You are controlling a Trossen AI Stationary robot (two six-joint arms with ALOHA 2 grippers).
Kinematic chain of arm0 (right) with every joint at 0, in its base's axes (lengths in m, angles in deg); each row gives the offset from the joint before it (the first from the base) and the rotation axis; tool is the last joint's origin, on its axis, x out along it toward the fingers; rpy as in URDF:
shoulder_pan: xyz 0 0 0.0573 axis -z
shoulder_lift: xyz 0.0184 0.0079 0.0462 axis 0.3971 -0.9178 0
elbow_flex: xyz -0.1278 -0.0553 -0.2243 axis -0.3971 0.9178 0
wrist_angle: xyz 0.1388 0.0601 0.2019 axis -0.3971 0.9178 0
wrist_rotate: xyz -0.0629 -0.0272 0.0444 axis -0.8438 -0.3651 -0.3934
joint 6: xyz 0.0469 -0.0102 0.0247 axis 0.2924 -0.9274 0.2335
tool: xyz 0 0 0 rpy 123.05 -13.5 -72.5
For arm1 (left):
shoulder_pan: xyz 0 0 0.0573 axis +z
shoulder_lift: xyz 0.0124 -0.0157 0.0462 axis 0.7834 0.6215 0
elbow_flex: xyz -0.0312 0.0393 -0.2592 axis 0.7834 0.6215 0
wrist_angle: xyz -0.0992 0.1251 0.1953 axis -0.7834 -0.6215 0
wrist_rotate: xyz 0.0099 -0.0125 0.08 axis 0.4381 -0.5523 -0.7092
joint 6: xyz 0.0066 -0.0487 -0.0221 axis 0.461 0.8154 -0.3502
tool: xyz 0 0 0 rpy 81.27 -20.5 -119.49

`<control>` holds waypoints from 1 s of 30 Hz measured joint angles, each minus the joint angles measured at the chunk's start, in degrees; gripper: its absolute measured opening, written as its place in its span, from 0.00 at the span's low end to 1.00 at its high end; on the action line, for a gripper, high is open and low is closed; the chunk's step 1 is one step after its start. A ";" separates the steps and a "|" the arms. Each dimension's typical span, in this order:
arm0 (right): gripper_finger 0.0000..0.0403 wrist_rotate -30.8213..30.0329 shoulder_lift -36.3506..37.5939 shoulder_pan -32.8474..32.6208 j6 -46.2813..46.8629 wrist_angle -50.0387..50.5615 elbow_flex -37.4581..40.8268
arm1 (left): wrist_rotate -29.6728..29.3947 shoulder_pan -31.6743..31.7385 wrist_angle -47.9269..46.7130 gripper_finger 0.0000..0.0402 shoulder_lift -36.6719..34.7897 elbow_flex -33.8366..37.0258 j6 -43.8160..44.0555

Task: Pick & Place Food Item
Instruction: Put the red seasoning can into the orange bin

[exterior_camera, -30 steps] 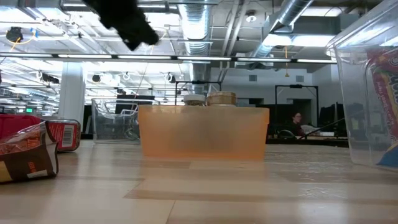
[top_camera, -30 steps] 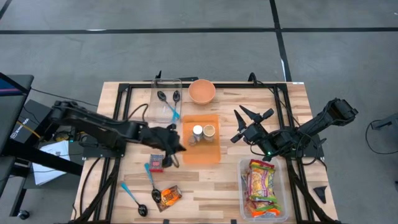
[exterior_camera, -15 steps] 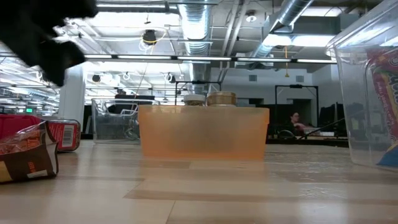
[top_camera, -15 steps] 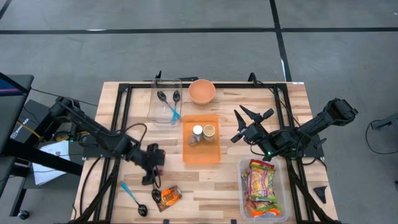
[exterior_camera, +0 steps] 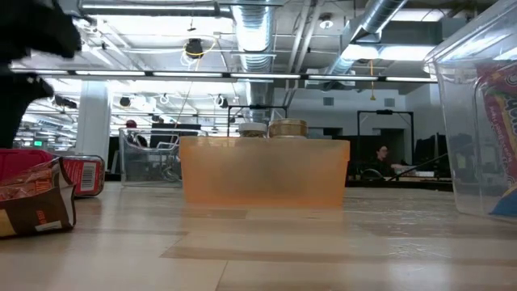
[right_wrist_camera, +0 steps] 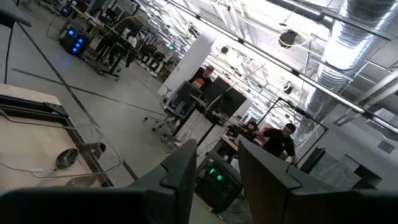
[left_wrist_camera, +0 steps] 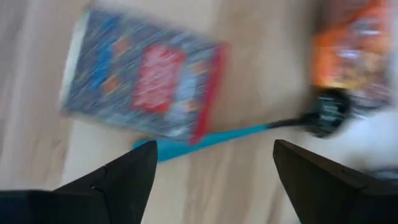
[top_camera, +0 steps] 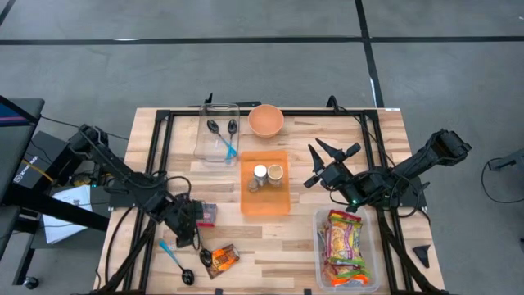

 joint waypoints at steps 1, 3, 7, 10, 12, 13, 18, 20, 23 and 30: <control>0.28 0.00 0.00 0.00 0.00 -0.02 0.00 | 0.66 0.29 0.09 0.77 -0.01 0.94 2.00; 0.28 0.00 0.00 0.00 0.00 0.00 0.00 | 2.55 0.85 0.49 0.76 -0.01 3.13 5.74; 0.28 0.00 0.00 0.00 0.00 0.00 0.00 | 4.22 1.73 5.10 0.75 0.01 7.88 9.35; 0.28 0.02 0.00 0.00 0.00 -0.02 0.00 | 4.36 1.86 14.62 0.75 0.01 10.07 5.87; 0.28 0.02 0.00 0.00 0.00 0.00 0.00 | 2.97 1.86 20.80 0.75 0.01 10.51 1.46; 0.28 0.02 0.00 0.00 0.02 0.00 0.00 | 1.71 1.86 23.52 0.75 0.01 10.52 -0.83; 0.28 0.02 0.00 0.00 0.00 -0.01 0.00 | -4.54 1.99 31.95 0.75 -0.01 10.46 -9.12; 0.28 0.02 0.00 0.00 0.00 -0.02 0.00 | -3.94 2.29 31.78 0.75 -0.01 10.46 -9.18; 0.28 0.04 0.00 0.00 0.00 0.00 0.00 | -2.35 2.26 31.65 0.75 -0.01 10.48 -9.50; 0.28 0.04 0.00 0.00 0.00 0.00 0.00 | -10.93 0.29 31.64 0.68 -0.01 10.48 -21.49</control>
